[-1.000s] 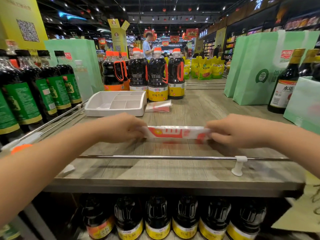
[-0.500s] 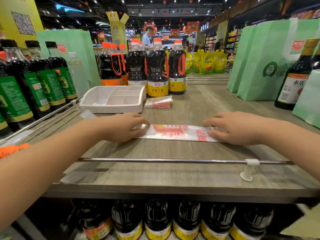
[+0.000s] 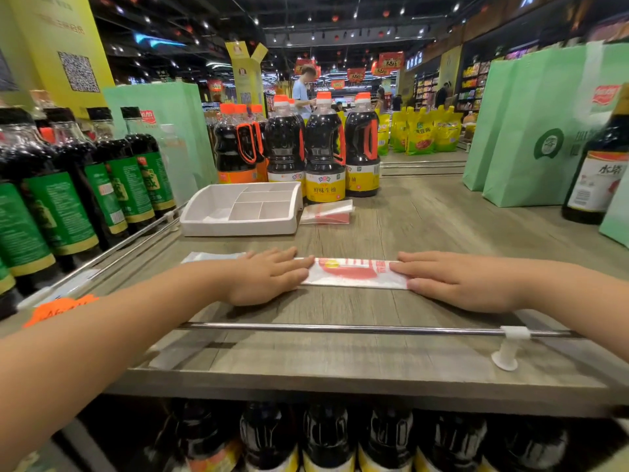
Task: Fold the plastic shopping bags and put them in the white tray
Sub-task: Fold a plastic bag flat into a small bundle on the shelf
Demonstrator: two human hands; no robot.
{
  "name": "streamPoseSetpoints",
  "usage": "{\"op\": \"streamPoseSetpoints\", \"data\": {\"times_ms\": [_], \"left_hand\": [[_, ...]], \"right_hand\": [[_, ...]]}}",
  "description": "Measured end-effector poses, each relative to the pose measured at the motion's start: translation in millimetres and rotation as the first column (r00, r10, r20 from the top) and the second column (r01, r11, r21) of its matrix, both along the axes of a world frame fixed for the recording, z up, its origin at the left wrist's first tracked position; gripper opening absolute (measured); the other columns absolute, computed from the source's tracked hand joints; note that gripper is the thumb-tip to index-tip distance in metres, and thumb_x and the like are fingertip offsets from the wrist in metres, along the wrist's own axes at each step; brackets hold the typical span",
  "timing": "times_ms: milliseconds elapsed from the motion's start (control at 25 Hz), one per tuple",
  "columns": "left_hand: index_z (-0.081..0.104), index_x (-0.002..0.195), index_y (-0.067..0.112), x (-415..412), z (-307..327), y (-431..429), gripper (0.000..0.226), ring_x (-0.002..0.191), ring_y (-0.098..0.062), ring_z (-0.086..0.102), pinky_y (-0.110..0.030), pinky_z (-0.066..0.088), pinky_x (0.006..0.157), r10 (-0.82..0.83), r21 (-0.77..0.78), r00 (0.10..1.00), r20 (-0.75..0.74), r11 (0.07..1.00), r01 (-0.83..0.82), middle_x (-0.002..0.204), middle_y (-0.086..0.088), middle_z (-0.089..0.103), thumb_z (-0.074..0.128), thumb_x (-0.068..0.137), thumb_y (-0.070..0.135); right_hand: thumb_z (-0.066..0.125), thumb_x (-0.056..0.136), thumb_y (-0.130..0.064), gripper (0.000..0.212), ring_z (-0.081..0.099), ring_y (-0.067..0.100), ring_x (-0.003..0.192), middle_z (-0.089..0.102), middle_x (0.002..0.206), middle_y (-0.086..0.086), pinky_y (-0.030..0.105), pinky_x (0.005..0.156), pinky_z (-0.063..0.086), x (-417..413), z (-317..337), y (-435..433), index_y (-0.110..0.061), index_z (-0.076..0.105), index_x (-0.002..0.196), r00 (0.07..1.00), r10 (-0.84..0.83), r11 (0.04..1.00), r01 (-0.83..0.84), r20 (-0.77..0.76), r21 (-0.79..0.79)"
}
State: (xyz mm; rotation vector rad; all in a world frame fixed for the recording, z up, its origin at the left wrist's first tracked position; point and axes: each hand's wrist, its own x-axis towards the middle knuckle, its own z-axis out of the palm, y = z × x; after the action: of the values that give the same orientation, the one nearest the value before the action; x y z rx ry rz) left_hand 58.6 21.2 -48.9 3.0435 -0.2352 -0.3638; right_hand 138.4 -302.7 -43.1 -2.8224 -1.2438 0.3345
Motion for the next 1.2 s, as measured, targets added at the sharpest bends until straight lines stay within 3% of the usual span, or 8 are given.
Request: {"op": "streamPoseSetpoints", "data": {"times_ms": [160, 400, 560, 680, 840, 960, 1080, 1200], "left_hand": [[0.049, 0.141, 0.04, 3.8, 18.0, 22.3, 0.064, 0.126, -0.01, 0.049, -0.032, 0.038, 0.11, 0.1, -0.169, 0.987, 0.125, 0.982, -0.078, 0.14, 0.011, 0.049, 0.061, 0.083, 0.065], [0.061, 0.112, 0.034, 17.1, 24.9, 19.6, 0.057, 0.096, -0.009, 0.057, -0.028, 0.047, 0.083, 0.181, -0.191, 0.982, 0.044, 0.967, -0.169, 0.106, 0.012, 0.061, 0.077, 0.066, 0.065], [0.058, 0.081, 0.035, 14.2, 23.8, 14.7, 0.03, 0.082, -0.007, 0.054, -0.029, 0.041, 0.067, 0.113, -0.179, 0.958, 0.265, 0.982, -0.066, 0.089, 0.018, 0.058, 0.08, 0.074, 0.055], [0.058, 0.078, 0.033, 6.1, 24.8, 5.5, 0.026, 0.08, -0.015, 0.055, -0.035, 0.049, 0.07, 0.032, -0.096, 0.794, 0.607, 0.995, 0.033, 0.079, 0.017, 0.059, 0.078, 0.078, 0.049], [0.061, 0.083, 0.023, -6.9, 33.0, -7.9, 0.021, 0.063, -0.018, 0.055, -0.029, 0.043, 0.052, -0.245, 0.166, 0.456, 0.856, 0.964, 0.207, 0.073, 0.011, 0.062, 0.073, 0.085, 0.04], [0.065, 0.088, 0.017, -16.0, 37.0, -17.2, 0.015, 0.058, -0.02, 0.058, -0.025, 0.041, 0.046, -0.416, 0.325, 0.329, 0.848, 0.898, 0.298, 0.075, 0.005, 0.066, 0.074, 0.086, 0.029], [0.067, 0.096, 0.019, -17.4, 28.1, -27.5, 0.018, 0.063, -0.02, 0.064, -0.026, 0.045, 0.046, -0.573, 0.445, 0.356, 0.738, 0.81, 0.382, 0.081, 0.005, 0.069, 0.078, 0.084, 0.026], [0.062, 0.105, 0.022, -14.8, 15.6, -35.7, 0.02, 0.067, -0.019, 0.063, -0.032, 0.048, 0.046, -0.668, 0.506, 0.435, 0.603, 0.742, 0.44, 0.082, 0.007, 0.066, 0.071, 0.088, 0.029]], "right_hand": [[0.058, 0.084, -0.067, 0.055, 0.052, 0.004, 0.119, 0.055, 0.13, -0.019, 0.029, 0.106, 0.041, 6.9, 15.7, 2.5, -0.039, 0.055, 0.131, 0.997, -0.067, 0.989, 0.061, 0.041, 0.131], [0.083, 0.064, -0.061, 0.067, 0.058, 0.004, 0.099, 0.058, 0.11, -0.017, 0.026, 0.09, 0.046, 33.5, 36.1, 25.1, -0.04, 0.058, 0.123, 0.978, -0.176, 0.984, 0.172, -0.114, -0.043], [0.086, 0.065, -0.053, 0.063, 0.059, 0.006, 0.104, 0.06, 0.113, -0.016, 0.022, 0.09, 0.047, 38.1, 34.0, 47.5, -0.033, 0.059, 0.118, 0.981, -0.144, 0.988, 0.15, -0.13, 0.034], [0.089, 0.069, -0.041, 0.055, 0.061, 0.004, 0.092, 0.062, 0.101, -0.016, 0.023, 0.079, 0.049, 39.5, 28.5, 64.1, -0.034, 0.059, 0.115, 0.995, -0.094, 0.984, 0.097, -0.026, 0.152], [0.082, 0.078, -0.029, 0.014, 0.057, 0.012, 0.078, 0.06, 0.079, -0.013, 0.029, 0.066, 0.037, 50.9, 31.8, 68.7, -0.027, 0.071, 0.086, 0.854, -0.087, 0.911, -0.14, 0.513, 0.387], [0.077, 0.082, -0.022, 0.007, 0.058, 0.022, 0.083, 0.063, 0.088, -0.005, 0.028, 0.059, 0.036, 49.8, 31.6, 68.5, -0.024, 0.072, 0.086, 0.649, -0.169, 0.884, -0.233, 0.741, 0.406], [0.064, 0.089, -0.021, 0.013, 0.06, 0.02, 0.088, 0.06, 0.101, -0.004, 0.032, 0.064, 0.05, 43.4, 14.7, 75.1, -0.023, 0.067, 0.101, 0.753, -0.124, 0.946, -0.106, 0.646, 0.305], [0.05, 0.095, -0.023, 0.028, 0.057, 0.02, 0.099, 0.06, 0.111, -0.003, 0.03, 0.068, 0.04, 27.9, 5.8, 74.7, -0.026, 0.06, 0.121, 0.838, -0.031, 0.999, 0.007, 0.544, 0.046]]}}
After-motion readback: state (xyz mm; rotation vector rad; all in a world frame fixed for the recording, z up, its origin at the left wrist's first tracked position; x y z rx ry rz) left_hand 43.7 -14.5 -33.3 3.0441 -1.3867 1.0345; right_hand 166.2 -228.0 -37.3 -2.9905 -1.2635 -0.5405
